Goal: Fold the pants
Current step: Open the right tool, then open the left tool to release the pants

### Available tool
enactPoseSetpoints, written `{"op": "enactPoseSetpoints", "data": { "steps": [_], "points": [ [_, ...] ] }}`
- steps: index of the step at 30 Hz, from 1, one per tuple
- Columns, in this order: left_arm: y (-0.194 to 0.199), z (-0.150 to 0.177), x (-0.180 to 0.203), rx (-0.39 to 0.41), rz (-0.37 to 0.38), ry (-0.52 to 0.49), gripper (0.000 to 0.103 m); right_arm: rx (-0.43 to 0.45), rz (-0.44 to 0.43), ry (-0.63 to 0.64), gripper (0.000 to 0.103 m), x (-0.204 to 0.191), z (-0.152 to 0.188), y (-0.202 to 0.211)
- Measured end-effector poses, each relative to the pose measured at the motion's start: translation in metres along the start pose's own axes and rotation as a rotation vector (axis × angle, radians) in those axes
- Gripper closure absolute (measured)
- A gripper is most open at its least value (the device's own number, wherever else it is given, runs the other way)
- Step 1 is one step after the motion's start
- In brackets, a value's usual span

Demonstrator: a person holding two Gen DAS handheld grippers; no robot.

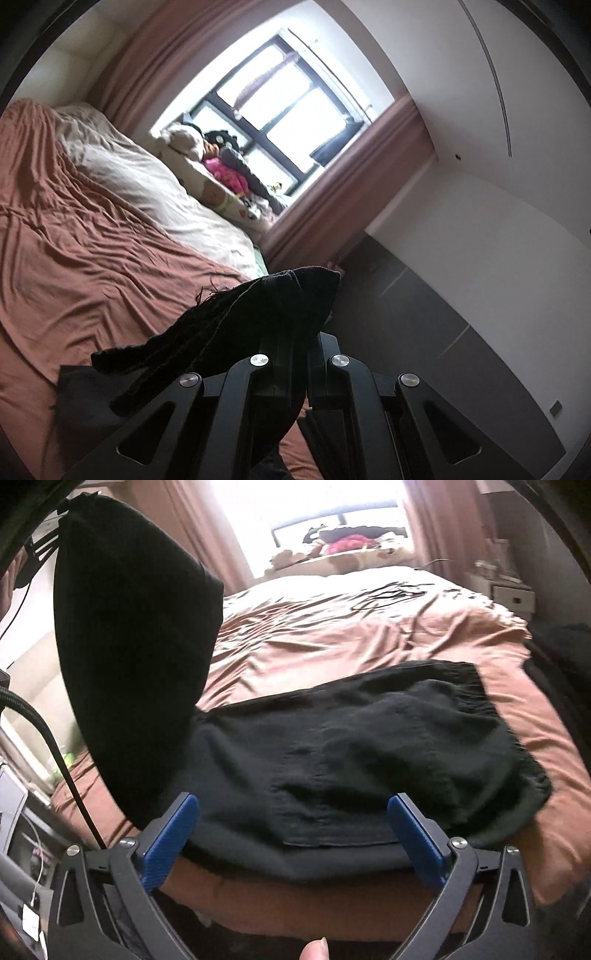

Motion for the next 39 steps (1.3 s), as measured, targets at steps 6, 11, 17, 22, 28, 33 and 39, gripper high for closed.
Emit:
{"op": "enactPoseSetpoints", "data": {
  "steps": [6, 11, 17, 22, 28, 33, 39],
  "points": [
    [-0.042, 0.031, 0.006, -0.067, 0.021, 0.032, 0.099, 0.008, 0.016, -0.062, 0.000, 0.016, 0.008, 0.014],
    [-0.075, 0.054, 0.009, -0.123, 0.030, 0.054, 0.099, 0.023, 0.035, -0.094, 0.000, 0.038, 0.013, 0.025],
    [-0.118, 0.096, 0.009, -0.231, 0.040, 0.071, 0.099, 0.066, 0.074, -0.153, 0.000, 0.066, 0.017, 0.043],
    [-0.143, 0.137, -0.001, -0.307, 0.047, 0.115, 0.099, 0.073, 0.096, -0.188, 0.000, 0.088, 0.023, 0.047],
    [-0.163, 0.189, -0.020, -0.379, 0.025, 0.179, 0.099, 0.075, 0.085, -0.223, 0.000, 0.107, 0.028, 0.055],
    [-0.169, 0.225, -0.033, -0.481, -0.033, 0.168, 0.091, 0.077, 0.084, -0.240, 0.000, 0.117, 0.027, 0.059],
    [-0.160, 0.256, -0.060, -0.589, -0.105, 0.136, 0.049, 0.069, 0.093, -0.272, 0.000, 0.124, 0.025, 0.052]
  ]
}}
Point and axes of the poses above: each gripper's, at about its wrist camera, not at the fingertips, and y roughly against the way its jaws point, x to its right, z to its underside, the point moved 1 cm from there along -y, roughly the way its jaws point, and after that the axes turned 1 degree about y, right-handed, at the moved point
